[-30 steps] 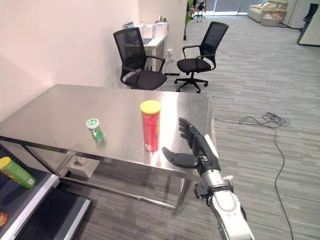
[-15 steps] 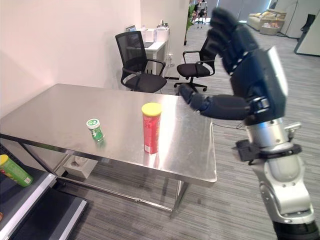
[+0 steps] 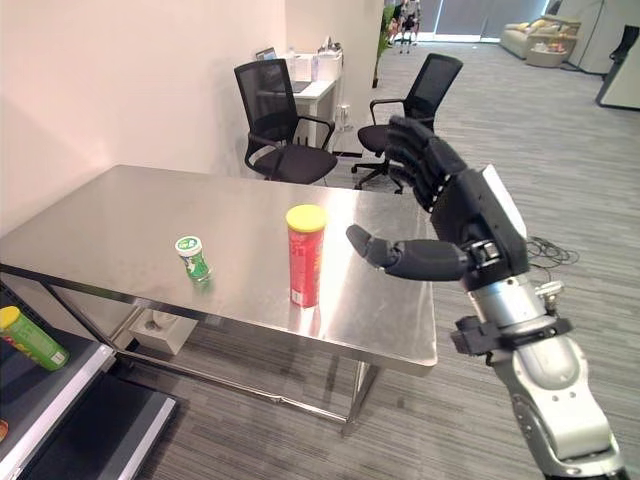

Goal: Put the goods on the table back onto the shelves and tidy them up.

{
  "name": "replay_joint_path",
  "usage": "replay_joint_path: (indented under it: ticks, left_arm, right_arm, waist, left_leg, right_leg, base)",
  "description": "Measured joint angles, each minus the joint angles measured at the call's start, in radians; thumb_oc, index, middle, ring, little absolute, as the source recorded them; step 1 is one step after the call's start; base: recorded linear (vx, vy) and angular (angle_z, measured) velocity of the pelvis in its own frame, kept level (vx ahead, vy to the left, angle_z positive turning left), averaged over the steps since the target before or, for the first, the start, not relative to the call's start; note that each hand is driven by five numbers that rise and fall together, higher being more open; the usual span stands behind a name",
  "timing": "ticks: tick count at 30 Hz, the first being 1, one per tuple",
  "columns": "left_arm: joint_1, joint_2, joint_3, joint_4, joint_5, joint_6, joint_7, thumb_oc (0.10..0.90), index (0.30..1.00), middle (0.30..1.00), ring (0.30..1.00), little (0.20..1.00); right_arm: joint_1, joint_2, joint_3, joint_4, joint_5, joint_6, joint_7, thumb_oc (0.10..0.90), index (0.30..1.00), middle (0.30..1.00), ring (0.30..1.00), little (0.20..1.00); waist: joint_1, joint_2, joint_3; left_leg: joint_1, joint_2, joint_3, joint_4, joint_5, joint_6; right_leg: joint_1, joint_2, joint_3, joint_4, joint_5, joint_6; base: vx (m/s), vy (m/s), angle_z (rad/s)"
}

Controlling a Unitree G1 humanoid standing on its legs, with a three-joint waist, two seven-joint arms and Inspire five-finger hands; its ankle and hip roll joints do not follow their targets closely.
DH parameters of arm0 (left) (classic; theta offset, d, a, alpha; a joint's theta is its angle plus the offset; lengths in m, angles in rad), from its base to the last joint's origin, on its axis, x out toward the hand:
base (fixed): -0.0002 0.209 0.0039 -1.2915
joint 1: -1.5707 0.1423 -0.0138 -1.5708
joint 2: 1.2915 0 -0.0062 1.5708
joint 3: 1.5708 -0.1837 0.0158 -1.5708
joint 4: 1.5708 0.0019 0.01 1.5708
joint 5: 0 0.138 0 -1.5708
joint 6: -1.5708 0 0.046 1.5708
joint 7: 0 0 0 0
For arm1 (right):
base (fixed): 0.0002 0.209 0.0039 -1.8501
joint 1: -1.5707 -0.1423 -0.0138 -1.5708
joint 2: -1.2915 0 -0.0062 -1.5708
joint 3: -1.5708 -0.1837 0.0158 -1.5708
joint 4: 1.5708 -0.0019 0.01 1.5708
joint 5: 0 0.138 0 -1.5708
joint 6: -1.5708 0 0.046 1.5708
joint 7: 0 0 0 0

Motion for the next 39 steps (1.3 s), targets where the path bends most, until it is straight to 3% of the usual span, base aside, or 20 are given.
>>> replay_joint_path:
  ticks: [24,32,39]
  left_arm:
    - [0.000,-0.004,0.000,-0.010,-0.004,0.000,-0.001,0.800,0.900,0.900,0.900,0.900]
    - [0.001,-0.004,-0.001,-0.011,-0.040,0.001,-0.001,0.800,0.900,0.900,0.900,0.900]
    - [0.006,0.002,0.000,-0.018,-0.042,0.001,-0.001,0.800,0.900,0.900,0.900,0.900]
  right_arm:
    - [-0.022,0.004,0.100,0.098,0.031,0.065,0.013,0.800,0.900,0.900,0.900,0.900]
    - [-0.068,0.052,0.108,0.136,0.030,0.065,-0.019,0.800,0.900,0.900,0.900,0.900]
    - [-0.104,0.052,0.194,0.174,0.030,0.067,-0.018,0.800,0.900,0.900,0.900,0.900]
  waist:
    - [0.021,0.008,0.005]
    - [0.033,0.008,0.005]
    - [0.044,0.005,0.015]
  left_leg:
    - [-0.002,0.004,-0.036,0.000,-0.003,0.005]
    - [-0.004,0.006,-0.046,0.000,0.001,-0.001]
    - [-0.007,0.015,-0.050,0.000,0.003,-0.005]
  right_leg:
    - [0.019,0.001,-0.037,0.000,-0.012,-0.007]
    - [0.023,0.002,-0.048,0.000,-0.016,-0.005]
    - [0.024,0.011,-0.053,0.000,-0.019,-0.006]
  base:
    - [0.01,-0.014,0.04]
    - [0.00,-0.012,0.03]
    - [0.00,-0.014,0.02]
